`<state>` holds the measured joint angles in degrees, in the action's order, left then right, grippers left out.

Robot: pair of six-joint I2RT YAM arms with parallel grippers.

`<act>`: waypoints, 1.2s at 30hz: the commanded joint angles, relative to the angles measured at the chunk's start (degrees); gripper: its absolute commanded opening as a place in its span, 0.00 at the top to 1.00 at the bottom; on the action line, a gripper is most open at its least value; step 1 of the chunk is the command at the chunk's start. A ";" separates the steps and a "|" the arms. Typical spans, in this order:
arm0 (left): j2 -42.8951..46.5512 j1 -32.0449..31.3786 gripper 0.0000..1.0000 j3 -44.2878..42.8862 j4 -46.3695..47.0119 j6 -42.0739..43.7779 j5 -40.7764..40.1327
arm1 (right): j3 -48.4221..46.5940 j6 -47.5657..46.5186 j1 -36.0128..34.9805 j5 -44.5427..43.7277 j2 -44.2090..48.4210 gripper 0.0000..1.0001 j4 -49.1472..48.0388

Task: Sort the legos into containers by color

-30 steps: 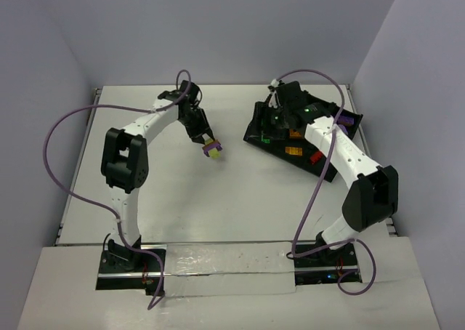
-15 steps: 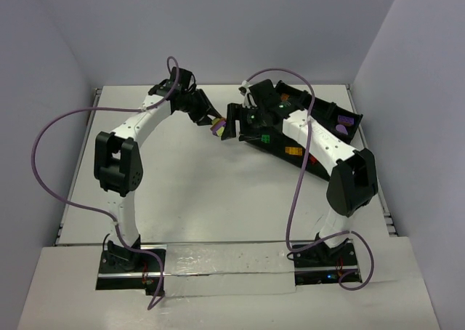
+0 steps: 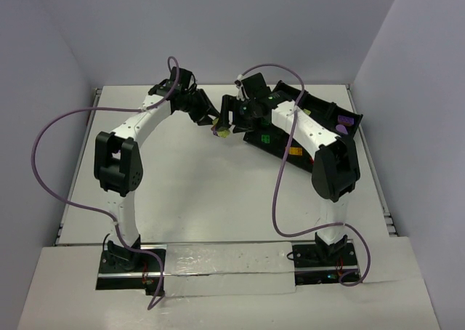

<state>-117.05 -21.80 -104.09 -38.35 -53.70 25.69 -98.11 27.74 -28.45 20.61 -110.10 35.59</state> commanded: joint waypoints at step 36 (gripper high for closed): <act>3.85 8.99 1.00 0.23 0.82 2.54 1.38 | 6.29 -0.87 -0.14 7.20 -1.86 1.00 -7.68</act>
<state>-116.49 -12.68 -104.49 -38.77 -51.83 26.79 -91.22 28.19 -27.94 28.67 -112.01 27.12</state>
